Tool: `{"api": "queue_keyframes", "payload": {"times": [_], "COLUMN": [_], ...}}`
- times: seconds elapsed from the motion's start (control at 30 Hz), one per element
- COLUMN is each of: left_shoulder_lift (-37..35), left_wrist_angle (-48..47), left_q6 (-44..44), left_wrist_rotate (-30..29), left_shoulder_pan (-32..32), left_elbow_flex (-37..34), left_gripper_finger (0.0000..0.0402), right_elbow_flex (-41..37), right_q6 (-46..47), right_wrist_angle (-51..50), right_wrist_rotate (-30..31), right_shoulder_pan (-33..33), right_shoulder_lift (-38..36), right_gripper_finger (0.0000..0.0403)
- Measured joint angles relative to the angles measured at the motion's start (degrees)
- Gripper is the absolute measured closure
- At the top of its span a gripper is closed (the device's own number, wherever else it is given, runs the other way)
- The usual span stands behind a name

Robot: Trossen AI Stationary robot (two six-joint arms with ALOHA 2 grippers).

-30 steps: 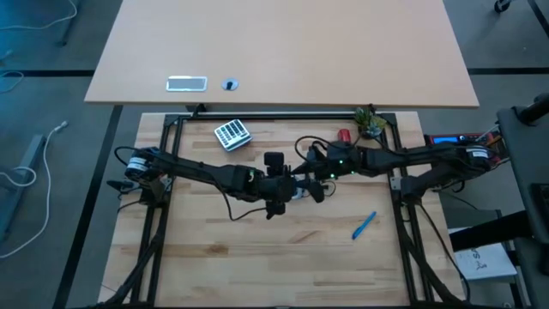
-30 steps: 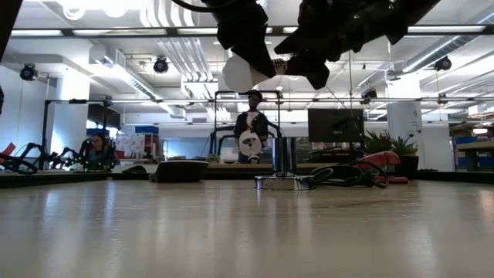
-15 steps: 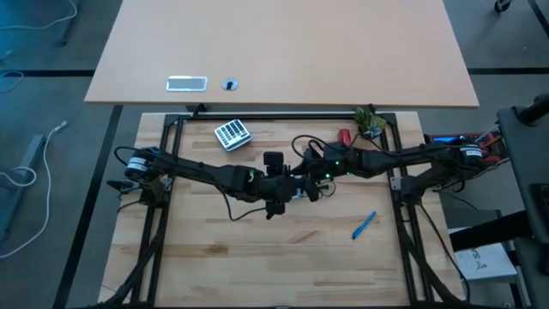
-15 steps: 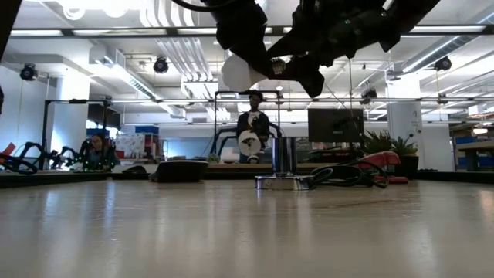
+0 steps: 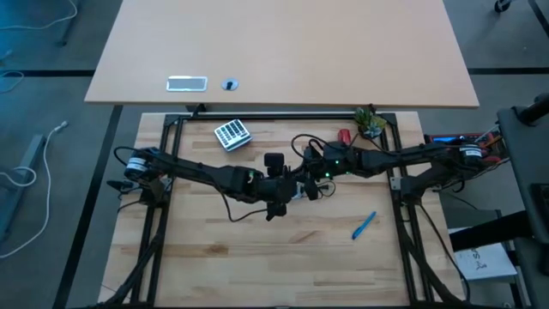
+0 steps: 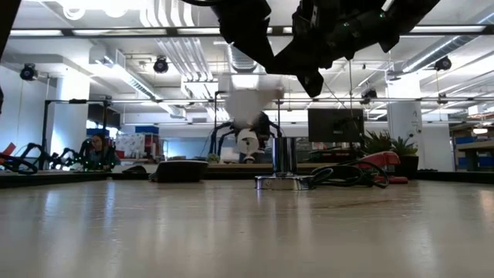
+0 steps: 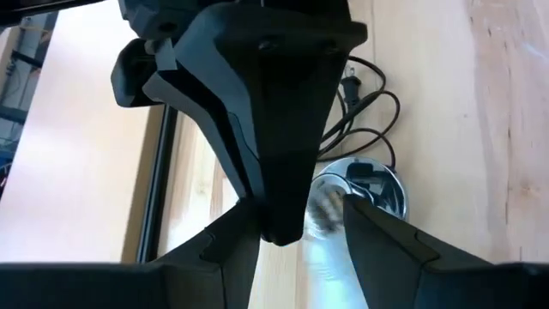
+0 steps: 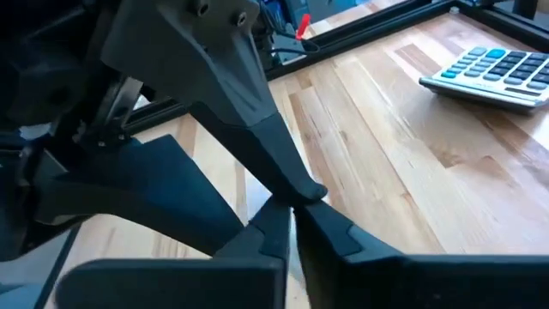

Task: Screw lightbulb
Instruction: Insert the white lightbulb into the silver lamp

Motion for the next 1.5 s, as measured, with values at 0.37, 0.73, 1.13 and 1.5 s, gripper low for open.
{"api": "queue_keyframes", "payload": {"times": [0.37,0.73,1.13,1.5], "left_shoulder_lift": [-1.24,-3.24,-3.31,-8.11], "left_wrist_angle": [-8.37,-43.85,-41.04,-29.83], "left_q6": [-7.04,-35.7,-43.41,-38.8], "left_wrist_rotate": [0.49,33.19,22.82,22.04], "left_shoulder_pan": [-0.29,-6.06,-13.51,-13.17], "left_elbow_flex": [0.07,0.07,-4.36,-24.62], "left_gripper_finger": [0.0242,0.0242,0.0206,0.0154], "right_elbow_flex": [-0.12,-0.5,-0.72,-0.76], "right_q6": [-1.95,-6.92,-6.34,-5.29], "right_wrist_angle": [-6.25,-13.05,-13.25,-15.54], "right_wrist_rotate": [0.07,0.34,0.33,0.11], "right_shoulder_pan": [0.18,0.23,0.37,1.53], "right_shoulder_lift": [-0.81,-1.03,-0.76,-0.76], "right_gripper_finger": [0.0403,0.0403,0.0402,0.0401]}}
